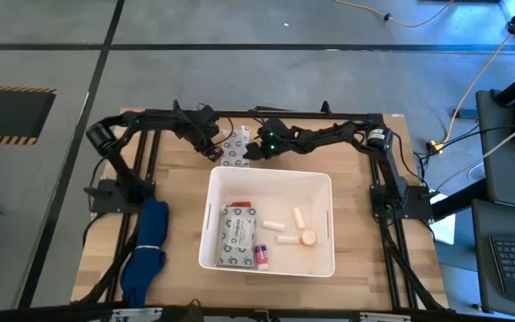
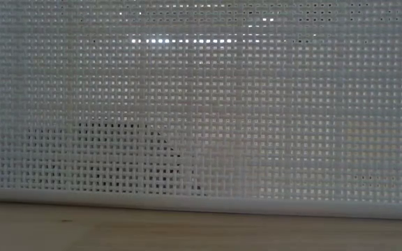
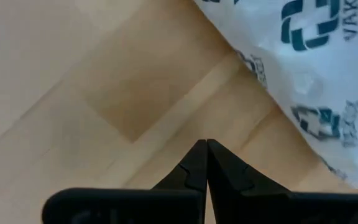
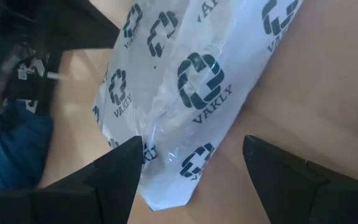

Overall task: Pick & place medical supplies in basket/bin
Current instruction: Put the white mailer bag into the white bin

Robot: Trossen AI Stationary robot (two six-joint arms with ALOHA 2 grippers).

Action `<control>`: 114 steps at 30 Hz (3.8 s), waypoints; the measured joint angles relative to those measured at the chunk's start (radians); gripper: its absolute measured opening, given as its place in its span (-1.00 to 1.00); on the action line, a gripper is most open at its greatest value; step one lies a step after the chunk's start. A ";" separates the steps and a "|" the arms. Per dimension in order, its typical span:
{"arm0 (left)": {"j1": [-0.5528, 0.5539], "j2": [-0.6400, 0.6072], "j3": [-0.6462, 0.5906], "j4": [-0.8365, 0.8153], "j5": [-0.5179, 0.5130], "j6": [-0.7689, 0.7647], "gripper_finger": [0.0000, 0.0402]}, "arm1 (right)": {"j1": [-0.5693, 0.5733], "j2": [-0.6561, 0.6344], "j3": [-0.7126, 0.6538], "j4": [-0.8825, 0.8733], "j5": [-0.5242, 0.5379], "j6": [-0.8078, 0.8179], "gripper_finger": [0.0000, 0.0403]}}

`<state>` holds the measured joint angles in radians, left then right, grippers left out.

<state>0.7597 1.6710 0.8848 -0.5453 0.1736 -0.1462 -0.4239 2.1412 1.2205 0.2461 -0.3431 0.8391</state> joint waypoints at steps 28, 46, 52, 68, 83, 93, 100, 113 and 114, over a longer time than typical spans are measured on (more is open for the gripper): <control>-0.065 0.101 0.009 0.258 0.109 -0.014 -0.99 | 0.020 0.017 0.020 0.020 0.094 0.051 0.39; -0.072 0.138 0.013 0.275 0.145 -0.016 -0.99 | 0.028 0.023 0.023 0.091 -0.009 0.034 0.28; -0.072 0.138 0.013 0.276 0.153 -0.021 -0.99 | 0.028 0.025 0.037 0.070 -0.006 0.061 0.26; -0.060 0.138 0.012 0.277 0.159 -0.016 -0.98 | 0.032 0.017 0.041 0.031 0.001 0.048 -0.06; -0.013 0.068 0.010 0.174 0.109 0.051 -0.88 | 0.026 -0.001 0.053 -0.001 0.002 -0.010 -0.13; 0.065 -0.122 0.011 0.155 0.082 0.055 -0.67 | 0.025 -0.021 0.053 -0.028 0.005 -0.013 -0.13; 0.104 -0.288 0.011 0.154 0.079 0.070 -0.60 | 0.026 -0.055 0.050 0.004 -0.017 -0.009 -0.16; 0.167 -0.553 0.012 0.153 0.020 0.090 -0.60 | 0.007 -0.261 0.110 0.050 0.020 -0.174 -0.17; 0.170 -0.567 0.012 0.153 0.021 0.090 -0.60 | 0.007 -0.281 0.127 0.021 0.021 -0.203 -0.17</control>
<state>0.9299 1.1038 0.8970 -0.3927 0.1944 -0.0559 -0.4172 1.8597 1.3474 0.2671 -0.3225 0.6363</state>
